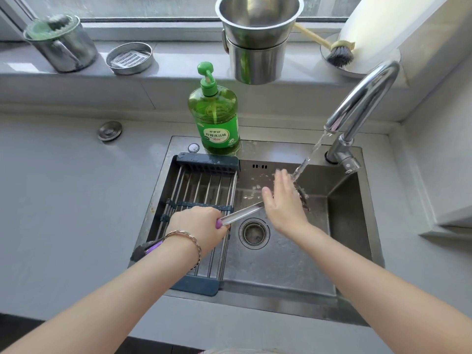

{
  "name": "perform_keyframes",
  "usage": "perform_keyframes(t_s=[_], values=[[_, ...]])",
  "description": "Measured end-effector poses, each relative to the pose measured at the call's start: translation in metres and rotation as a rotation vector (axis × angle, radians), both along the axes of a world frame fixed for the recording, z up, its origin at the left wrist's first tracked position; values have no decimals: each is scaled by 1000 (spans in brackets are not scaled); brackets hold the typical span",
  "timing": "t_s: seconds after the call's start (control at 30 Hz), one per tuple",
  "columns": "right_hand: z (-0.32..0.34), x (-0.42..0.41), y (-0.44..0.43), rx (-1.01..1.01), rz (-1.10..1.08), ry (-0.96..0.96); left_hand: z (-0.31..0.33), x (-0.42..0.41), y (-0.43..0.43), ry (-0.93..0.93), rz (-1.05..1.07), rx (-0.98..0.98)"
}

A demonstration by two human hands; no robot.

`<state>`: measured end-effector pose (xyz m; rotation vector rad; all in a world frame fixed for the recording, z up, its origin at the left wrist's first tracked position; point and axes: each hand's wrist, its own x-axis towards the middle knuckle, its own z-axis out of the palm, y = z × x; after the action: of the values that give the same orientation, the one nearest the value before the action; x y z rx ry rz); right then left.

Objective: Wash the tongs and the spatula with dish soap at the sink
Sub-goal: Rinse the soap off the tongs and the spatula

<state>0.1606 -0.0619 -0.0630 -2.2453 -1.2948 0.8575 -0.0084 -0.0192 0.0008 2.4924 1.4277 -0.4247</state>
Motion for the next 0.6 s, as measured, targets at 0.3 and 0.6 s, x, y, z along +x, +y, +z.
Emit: perform_keyframes(t_s=[0.3, 0.6], values=[[-10, 11, 12, -105, -231, 126, 9, 4, -4, 37, -146, 101], [-26, 38, -10, -34, -1042, 853, -2, 18, -12, 76, -359, 321]])
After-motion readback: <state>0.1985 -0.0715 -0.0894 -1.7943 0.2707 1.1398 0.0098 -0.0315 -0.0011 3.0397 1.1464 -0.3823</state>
